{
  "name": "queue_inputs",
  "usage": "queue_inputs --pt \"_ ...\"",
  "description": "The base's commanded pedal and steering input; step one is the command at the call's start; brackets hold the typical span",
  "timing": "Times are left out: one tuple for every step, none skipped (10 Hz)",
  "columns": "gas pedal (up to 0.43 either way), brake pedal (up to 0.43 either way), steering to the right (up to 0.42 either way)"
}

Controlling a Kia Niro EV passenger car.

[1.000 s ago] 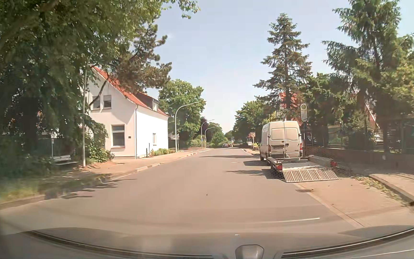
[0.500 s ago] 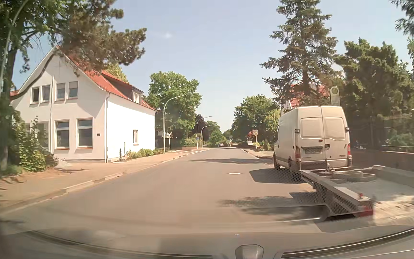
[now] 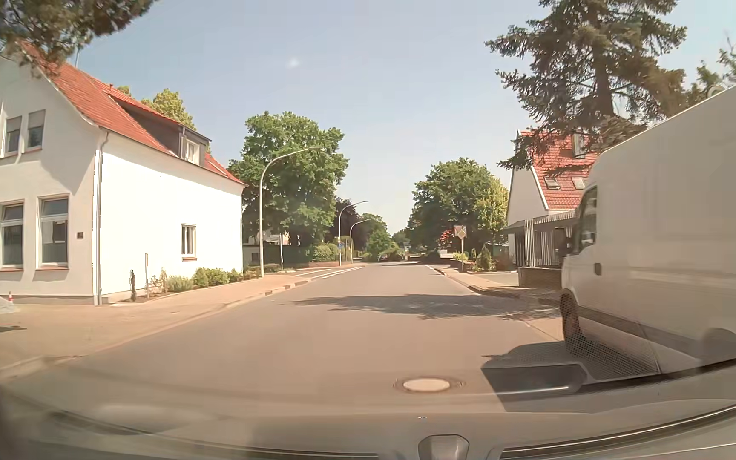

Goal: Follow the waypoints while adhering to traffic rules and regulations

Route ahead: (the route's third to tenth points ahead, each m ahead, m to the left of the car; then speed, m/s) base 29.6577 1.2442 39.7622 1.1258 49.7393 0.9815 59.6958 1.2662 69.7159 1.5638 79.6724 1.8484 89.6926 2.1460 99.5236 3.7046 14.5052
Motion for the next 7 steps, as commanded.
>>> queue_inputs --pt "0.169 0.006 0.008" --pt "0.169 0.006 0.007" --pt "0.169 0.006 0.007" --pt "0.169 0.006 0.007" --pt "0.169 0.006 0.007" --pt "0.169 0.006 0.007" --pt "0.169 0.006 0.007"
